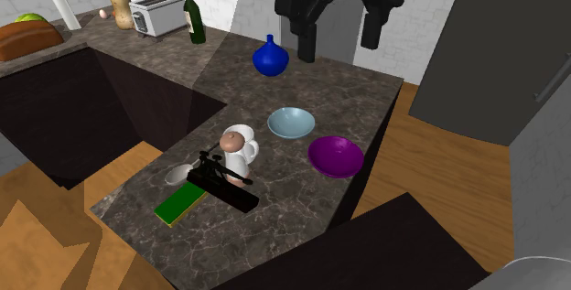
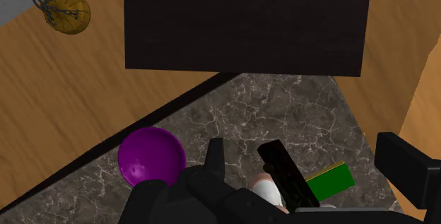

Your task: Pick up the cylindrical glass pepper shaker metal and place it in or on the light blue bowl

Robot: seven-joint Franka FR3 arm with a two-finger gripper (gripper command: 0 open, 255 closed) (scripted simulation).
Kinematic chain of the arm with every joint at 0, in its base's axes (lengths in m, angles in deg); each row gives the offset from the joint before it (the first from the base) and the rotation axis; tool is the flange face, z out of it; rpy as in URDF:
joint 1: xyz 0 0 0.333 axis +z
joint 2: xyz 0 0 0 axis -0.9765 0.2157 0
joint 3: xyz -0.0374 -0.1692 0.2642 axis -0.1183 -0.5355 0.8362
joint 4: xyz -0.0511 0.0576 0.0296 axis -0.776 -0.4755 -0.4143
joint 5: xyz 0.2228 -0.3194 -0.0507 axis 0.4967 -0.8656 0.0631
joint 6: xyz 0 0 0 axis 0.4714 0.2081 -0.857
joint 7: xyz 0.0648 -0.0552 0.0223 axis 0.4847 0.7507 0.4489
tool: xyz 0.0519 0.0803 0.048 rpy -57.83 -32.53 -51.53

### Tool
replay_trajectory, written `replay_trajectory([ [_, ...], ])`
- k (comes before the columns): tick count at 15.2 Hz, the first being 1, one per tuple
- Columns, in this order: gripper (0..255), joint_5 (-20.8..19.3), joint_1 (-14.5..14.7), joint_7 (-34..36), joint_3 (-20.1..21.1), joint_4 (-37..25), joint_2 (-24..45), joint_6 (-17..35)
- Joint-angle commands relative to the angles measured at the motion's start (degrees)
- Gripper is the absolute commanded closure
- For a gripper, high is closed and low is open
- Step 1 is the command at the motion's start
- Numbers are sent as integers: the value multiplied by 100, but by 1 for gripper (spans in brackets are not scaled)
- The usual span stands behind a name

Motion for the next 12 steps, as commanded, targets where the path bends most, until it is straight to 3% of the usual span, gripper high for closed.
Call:
replay_trajectory([
  [1,0,0,0,0,0,0,0,0],
  [12,0,78,225,-22,270,182,1899,2183],
])
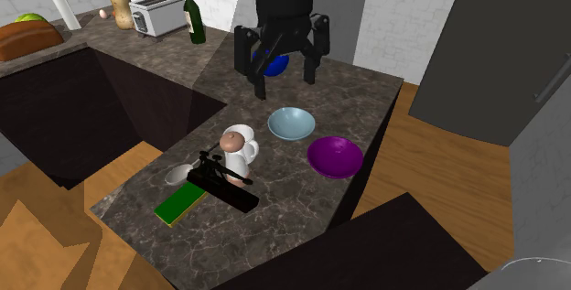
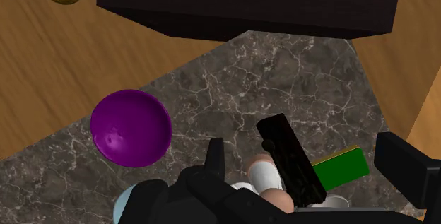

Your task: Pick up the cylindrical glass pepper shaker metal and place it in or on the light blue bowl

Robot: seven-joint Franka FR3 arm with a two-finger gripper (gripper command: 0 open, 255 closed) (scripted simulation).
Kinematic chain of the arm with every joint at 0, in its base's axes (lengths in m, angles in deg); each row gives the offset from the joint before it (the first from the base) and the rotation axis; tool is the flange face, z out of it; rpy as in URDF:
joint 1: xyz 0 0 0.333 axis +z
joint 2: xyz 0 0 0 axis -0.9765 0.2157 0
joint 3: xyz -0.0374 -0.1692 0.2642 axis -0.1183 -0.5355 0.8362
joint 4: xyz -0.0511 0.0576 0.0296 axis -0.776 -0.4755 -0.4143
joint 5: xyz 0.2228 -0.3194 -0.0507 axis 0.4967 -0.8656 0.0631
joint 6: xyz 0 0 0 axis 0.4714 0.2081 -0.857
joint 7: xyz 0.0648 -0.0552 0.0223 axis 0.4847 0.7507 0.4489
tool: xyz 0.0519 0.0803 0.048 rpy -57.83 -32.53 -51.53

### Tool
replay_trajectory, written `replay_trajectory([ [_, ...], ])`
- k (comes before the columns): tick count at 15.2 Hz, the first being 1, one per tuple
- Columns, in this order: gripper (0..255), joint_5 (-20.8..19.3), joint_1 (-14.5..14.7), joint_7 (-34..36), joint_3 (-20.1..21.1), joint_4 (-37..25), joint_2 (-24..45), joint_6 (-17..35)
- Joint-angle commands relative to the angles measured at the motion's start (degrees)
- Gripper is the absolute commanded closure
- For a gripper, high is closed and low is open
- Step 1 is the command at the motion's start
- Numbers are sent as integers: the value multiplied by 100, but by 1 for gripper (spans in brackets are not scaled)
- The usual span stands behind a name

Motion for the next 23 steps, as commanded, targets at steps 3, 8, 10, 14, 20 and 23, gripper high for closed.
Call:
replay_trajectory([
  [3,0,-9,59,-11,86,-124,811,734],
  [8,0,-65,129,23,197,-496,1904,1499],
  [10,0,-106,155,48,238,-698,2350,1760],
  [14,0,-222,215,113,299,-1191,3246,2195],
  [20,0,-444,345,229,330,-2145,4586,2622],
  [23,0,-554,427,278,322,-2721,5255,2735],
])
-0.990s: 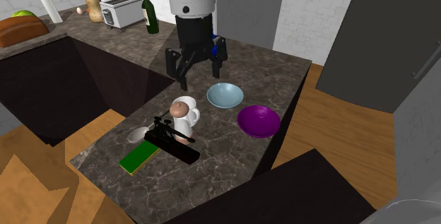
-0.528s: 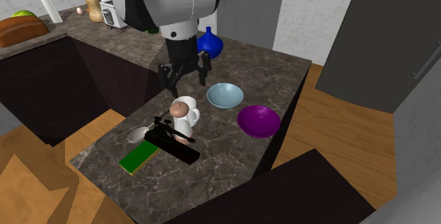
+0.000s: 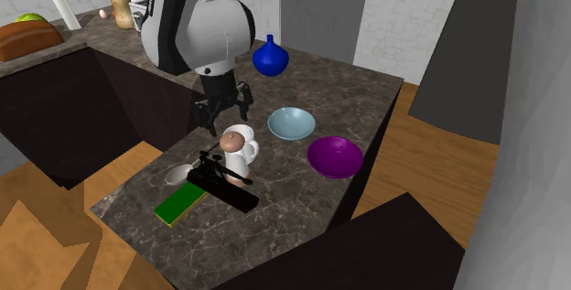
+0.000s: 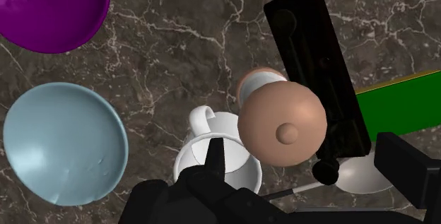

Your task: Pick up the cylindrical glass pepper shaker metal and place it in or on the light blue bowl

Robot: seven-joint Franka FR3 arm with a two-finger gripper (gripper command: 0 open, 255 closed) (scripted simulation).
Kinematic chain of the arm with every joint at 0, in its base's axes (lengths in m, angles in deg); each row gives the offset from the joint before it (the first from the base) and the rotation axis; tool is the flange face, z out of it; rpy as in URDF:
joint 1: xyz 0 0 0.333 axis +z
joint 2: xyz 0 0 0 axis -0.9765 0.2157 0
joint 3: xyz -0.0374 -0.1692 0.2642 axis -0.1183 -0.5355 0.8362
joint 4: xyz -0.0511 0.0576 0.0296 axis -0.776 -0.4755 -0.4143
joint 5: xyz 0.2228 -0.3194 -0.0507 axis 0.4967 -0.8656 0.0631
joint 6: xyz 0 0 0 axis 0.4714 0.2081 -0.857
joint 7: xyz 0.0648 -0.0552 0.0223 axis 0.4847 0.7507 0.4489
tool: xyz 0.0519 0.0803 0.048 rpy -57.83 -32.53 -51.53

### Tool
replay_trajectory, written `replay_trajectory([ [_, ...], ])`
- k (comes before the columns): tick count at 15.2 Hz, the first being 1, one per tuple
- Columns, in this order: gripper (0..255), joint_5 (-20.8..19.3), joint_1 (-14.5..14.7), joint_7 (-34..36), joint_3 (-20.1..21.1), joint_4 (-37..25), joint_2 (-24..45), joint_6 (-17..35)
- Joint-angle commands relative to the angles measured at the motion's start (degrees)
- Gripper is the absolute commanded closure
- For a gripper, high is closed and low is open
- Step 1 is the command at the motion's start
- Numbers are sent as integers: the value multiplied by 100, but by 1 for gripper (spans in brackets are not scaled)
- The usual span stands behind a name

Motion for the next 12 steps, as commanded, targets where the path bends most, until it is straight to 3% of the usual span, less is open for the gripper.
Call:
replay_trajectory([
  [1,0,-66,46,14,-11,-373,398,37],
  [12,0,-106,63,40,-41,-319,798,489],
])
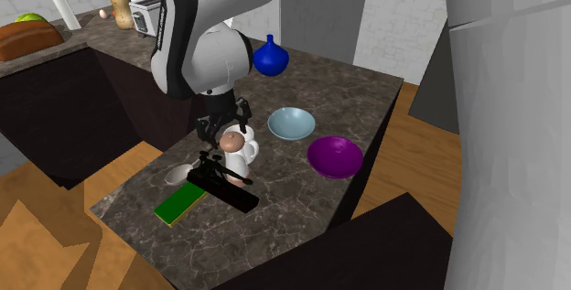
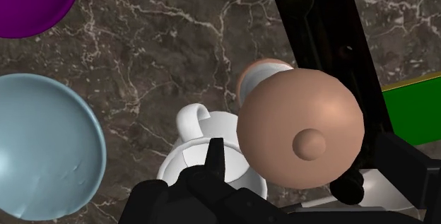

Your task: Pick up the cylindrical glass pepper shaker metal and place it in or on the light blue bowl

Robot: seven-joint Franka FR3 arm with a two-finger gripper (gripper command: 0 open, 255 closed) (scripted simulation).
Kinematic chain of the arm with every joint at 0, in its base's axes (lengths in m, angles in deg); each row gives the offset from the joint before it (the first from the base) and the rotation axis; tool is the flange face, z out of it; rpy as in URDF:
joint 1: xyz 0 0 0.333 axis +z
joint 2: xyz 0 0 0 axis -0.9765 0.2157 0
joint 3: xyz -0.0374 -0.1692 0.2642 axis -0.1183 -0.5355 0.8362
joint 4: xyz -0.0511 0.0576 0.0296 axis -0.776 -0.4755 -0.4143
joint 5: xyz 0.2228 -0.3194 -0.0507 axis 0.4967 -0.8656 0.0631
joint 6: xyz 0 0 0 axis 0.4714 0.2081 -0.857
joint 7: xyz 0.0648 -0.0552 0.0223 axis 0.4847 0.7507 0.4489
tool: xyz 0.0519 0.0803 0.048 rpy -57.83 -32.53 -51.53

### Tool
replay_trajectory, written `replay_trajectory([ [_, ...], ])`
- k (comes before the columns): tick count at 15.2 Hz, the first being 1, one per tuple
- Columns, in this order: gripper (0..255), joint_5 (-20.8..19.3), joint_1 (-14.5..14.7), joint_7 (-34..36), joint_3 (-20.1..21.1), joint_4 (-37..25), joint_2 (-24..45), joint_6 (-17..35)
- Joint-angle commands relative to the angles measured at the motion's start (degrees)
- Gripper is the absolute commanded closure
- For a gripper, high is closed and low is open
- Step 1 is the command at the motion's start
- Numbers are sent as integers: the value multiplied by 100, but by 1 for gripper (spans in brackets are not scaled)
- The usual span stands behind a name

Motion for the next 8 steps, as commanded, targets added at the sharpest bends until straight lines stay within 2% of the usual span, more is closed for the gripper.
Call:
replay_trajectory([
  [1,0,-1,-1,-1,-1,-4,8,5],
  [5,0,-1,-1,-1,-1,-3,7,4],
  [6,255,-1,-1,-1,-1,-3,7,4],
  [8,255,0,-1,-1,-1,-4,6,3],
])
